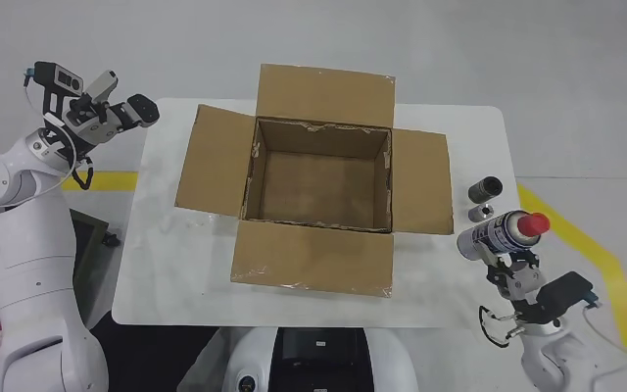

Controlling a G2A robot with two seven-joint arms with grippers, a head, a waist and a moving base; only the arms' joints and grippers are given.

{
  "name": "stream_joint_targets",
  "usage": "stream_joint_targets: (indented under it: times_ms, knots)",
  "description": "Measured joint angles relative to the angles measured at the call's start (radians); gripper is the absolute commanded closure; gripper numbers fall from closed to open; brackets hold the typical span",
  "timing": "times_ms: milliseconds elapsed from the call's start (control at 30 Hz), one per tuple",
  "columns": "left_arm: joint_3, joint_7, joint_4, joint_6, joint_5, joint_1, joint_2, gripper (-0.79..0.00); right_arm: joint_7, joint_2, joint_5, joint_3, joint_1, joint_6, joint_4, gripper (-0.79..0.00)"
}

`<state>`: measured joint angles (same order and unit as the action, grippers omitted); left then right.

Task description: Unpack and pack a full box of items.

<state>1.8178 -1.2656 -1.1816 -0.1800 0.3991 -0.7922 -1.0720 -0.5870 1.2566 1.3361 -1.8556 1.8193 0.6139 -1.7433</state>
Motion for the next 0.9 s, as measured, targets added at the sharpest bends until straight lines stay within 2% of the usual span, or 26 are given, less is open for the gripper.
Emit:
stream_joint_targets:
  times_ms: [467, 900]
  knots:
    - [0.0, 0.0, 0.0, 0.0, 0.0, 0.0, 0.0, -0.785, -0.061, 0.001, -0.022, 0.038, -0.085, -0.094, 0.222, 0.0]
    - [0.0, 0.0, 0.0, 0.0, 0.0, 0.0, 0.0, -0.785, -0.052, -0.001, -0.056, 0.047, -0.133, -0.118, 0.296, 0.0]
